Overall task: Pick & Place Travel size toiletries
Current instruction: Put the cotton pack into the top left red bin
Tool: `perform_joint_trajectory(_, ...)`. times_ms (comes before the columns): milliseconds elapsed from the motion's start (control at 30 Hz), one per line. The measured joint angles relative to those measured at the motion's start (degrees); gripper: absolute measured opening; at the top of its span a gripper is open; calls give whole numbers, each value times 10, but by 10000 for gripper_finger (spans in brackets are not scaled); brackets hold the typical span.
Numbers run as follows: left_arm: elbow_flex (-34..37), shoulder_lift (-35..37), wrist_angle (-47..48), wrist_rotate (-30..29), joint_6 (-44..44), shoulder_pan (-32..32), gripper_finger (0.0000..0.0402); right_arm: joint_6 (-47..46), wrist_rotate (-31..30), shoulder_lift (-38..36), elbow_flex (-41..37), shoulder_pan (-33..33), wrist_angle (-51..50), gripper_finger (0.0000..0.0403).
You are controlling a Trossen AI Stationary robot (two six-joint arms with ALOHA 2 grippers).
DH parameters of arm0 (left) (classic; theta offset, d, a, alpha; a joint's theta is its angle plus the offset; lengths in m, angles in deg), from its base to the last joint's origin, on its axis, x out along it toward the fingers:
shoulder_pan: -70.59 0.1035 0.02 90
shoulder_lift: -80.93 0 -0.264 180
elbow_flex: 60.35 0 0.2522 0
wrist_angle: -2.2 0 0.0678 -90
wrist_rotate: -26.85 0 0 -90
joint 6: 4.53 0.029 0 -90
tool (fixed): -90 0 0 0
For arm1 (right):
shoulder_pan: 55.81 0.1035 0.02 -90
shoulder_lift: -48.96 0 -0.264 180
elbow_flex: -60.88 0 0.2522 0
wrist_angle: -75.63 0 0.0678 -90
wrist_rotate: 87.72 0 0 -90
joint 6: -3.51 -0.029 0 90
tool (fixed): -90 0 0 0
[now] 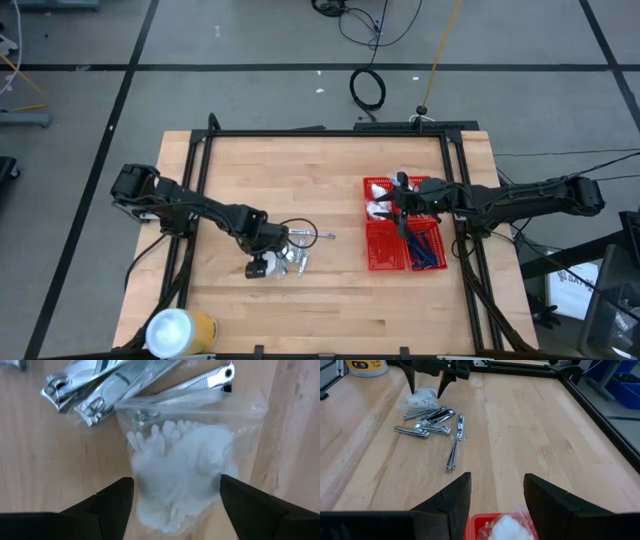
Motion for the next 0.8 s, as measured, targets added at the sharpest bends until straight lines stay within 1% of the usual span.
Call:
perform_joint_trajectory(100, 0, 0, 3, 18, 0, 0, 235, 1, 0, 0, 0, 0, 0, 169)
perform_joint_trajectory(267, 0, 0, 10, 53, 20, 7, 111, 1, 0, 0, 0, 0, 0, 169)
perform_joint_trajectory(367, -9, 1, 55, 86, 29, 29, 36, 1, 0, 0, 0, 0, 0, 169)
perform_joint_trajectory(433, -25, 2, 103, 88, 23, 46, 11, 1, -1, 0, 0, 0, 0, 169)
perform_joint_trajectory(467, -35, 4, 127, 79, 18, 53, 11, 1, -4, 0, 0, 0, 0, 169)
perform_joint_trajectory(533, -62, 9, 164, 36, 19, 60, 15, -2, -22, 0, 0, 0, 0, 169)
perform_joint_trajectory(667, -134, 12, 193, -53, 89, 62, 5, -11, -59, 0, 0, 0, -1, 169)
perform_joint_trajectory(733, -176, 15, 169, -113, 138, 64, 5, -12, -72, 0, 0, 0, -1, 169)
perform_joint_trajectory(800, -208, 15, 109, -192, 196, 65, 12, -12, -76, 0, 0, 0, 1, 169)
